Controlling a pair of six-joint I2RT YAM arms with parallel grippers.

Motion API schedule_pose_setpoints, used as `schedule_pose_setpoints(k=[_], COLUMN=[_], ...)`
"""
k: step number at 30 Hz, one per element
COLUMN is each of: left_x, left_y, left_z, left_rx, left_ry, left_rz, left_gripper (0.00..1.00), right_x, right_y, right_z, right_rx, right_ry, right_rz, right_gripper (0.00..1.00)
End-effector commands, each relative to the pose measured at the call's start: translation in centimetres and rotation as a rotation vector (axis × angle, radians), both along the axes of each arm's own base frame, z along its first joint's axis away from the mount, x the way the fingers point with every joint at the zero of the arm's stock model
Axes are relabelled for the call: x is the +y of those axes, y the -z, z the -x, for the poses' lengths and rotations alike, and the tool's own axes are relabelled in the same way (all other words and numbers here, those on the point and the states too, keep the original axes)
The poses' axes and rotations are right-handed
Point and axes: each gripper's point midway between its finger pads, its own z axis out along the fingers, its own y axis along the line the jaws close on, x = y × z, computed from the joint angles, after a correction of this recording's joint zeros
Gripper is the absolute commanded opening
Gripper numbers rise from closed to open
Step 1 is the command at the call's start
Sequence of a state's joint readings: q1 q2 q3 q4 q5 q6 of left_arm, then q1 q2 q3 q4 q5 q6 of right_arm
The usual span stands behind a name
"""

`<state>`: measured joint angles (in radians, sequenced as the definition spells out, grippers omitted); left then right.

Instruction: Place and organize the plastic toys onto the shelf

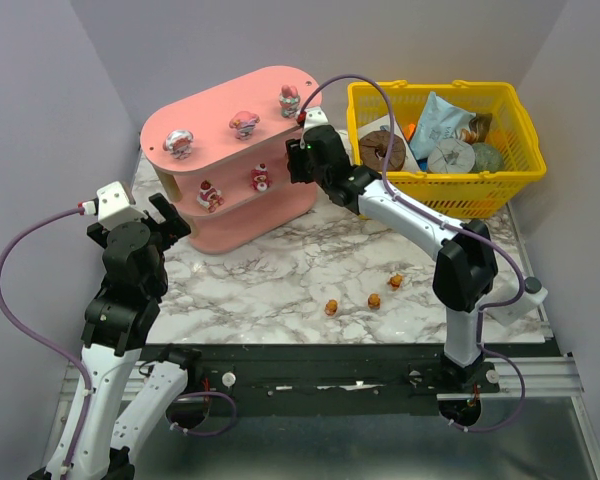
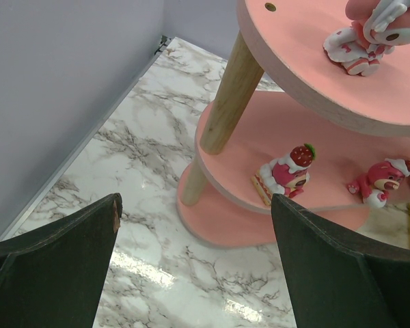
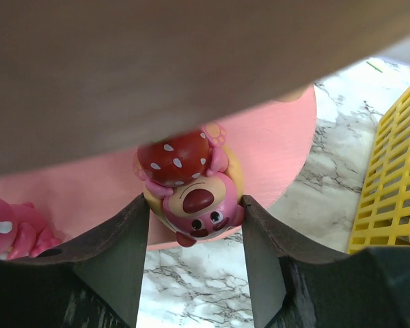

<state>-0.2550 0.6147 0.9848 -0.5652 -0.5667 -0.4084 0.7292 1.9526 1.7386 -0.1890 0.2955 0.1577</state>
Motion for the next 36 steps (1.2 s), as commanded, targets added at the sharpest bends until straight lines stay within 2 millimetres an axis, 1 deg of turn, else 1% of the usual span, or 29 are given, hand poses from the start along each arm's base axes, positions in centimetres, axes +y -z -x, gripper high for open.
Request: schedule_pose_setpoints(k=[1, 7, 9, 14, 16, 19, 24, 31, 36], left_x=[0.3, 0.3, 0.3, 0.3, 0.3, 0.3, 0.3, 0.3, 0.3], left_y=[-0.2, -0.2, -0.2, -0.1, -0.1, -0.2, -0.2, -0.1, -0.1], left_z=[-0.1, 0.0, 0.0, 0.0, 0.0, 0.0, 0.0, -0.1, -0.1], left_rx=[-0.007, -0.007, -0.007, -0.006, -0.006, -0.007, -0.009, -0.004, -0.005], left_ry=[-0.013, -0.013, -0.013, -0.014, -0.015, -0.014, -0.013, -0.014, -0.018], left_rz=[-0.002, -0.002, -0.002, -0.003, -0.002, -0.003, -0.001, -0.004, -0.003], left_gripper=[0.99, 0.99, 0.99, 0.99, 0.99, 0.99, 0.99, 0.99, 0.99], right_x=[-0.3, -0.5, -0.6, -0.7, -0.8, -1.0, -1.1, -1.3, -1.1], right_y=[1.3, 0.7, 0.9, 0.7, 0.9, 0.7, 0.8, 1.0, 1.3], right_z=[-0.1, 0.2, 0.3, 0.4, 0.5, 0.5, 0.5, 0.7, 0.8], right_rx=[0.036, 0.032, 0.036, 0.034, 0.039, 0.037, 0.041, 0.049, 0.051], right_ry=[0.019, 0.018, 0.02, 0.024, 0.03, 0.038, 0.047, 0.046, 0.039], right_rz=[0.023, 0.014, 0.015, 0.009, 0.01, 0.009, 0.01, 0.009, 0.007], right_gripper=[0.47, 0.5, 0.51, 0.57, 0.59, 0.61, 0.62, 0.68, 0.69])
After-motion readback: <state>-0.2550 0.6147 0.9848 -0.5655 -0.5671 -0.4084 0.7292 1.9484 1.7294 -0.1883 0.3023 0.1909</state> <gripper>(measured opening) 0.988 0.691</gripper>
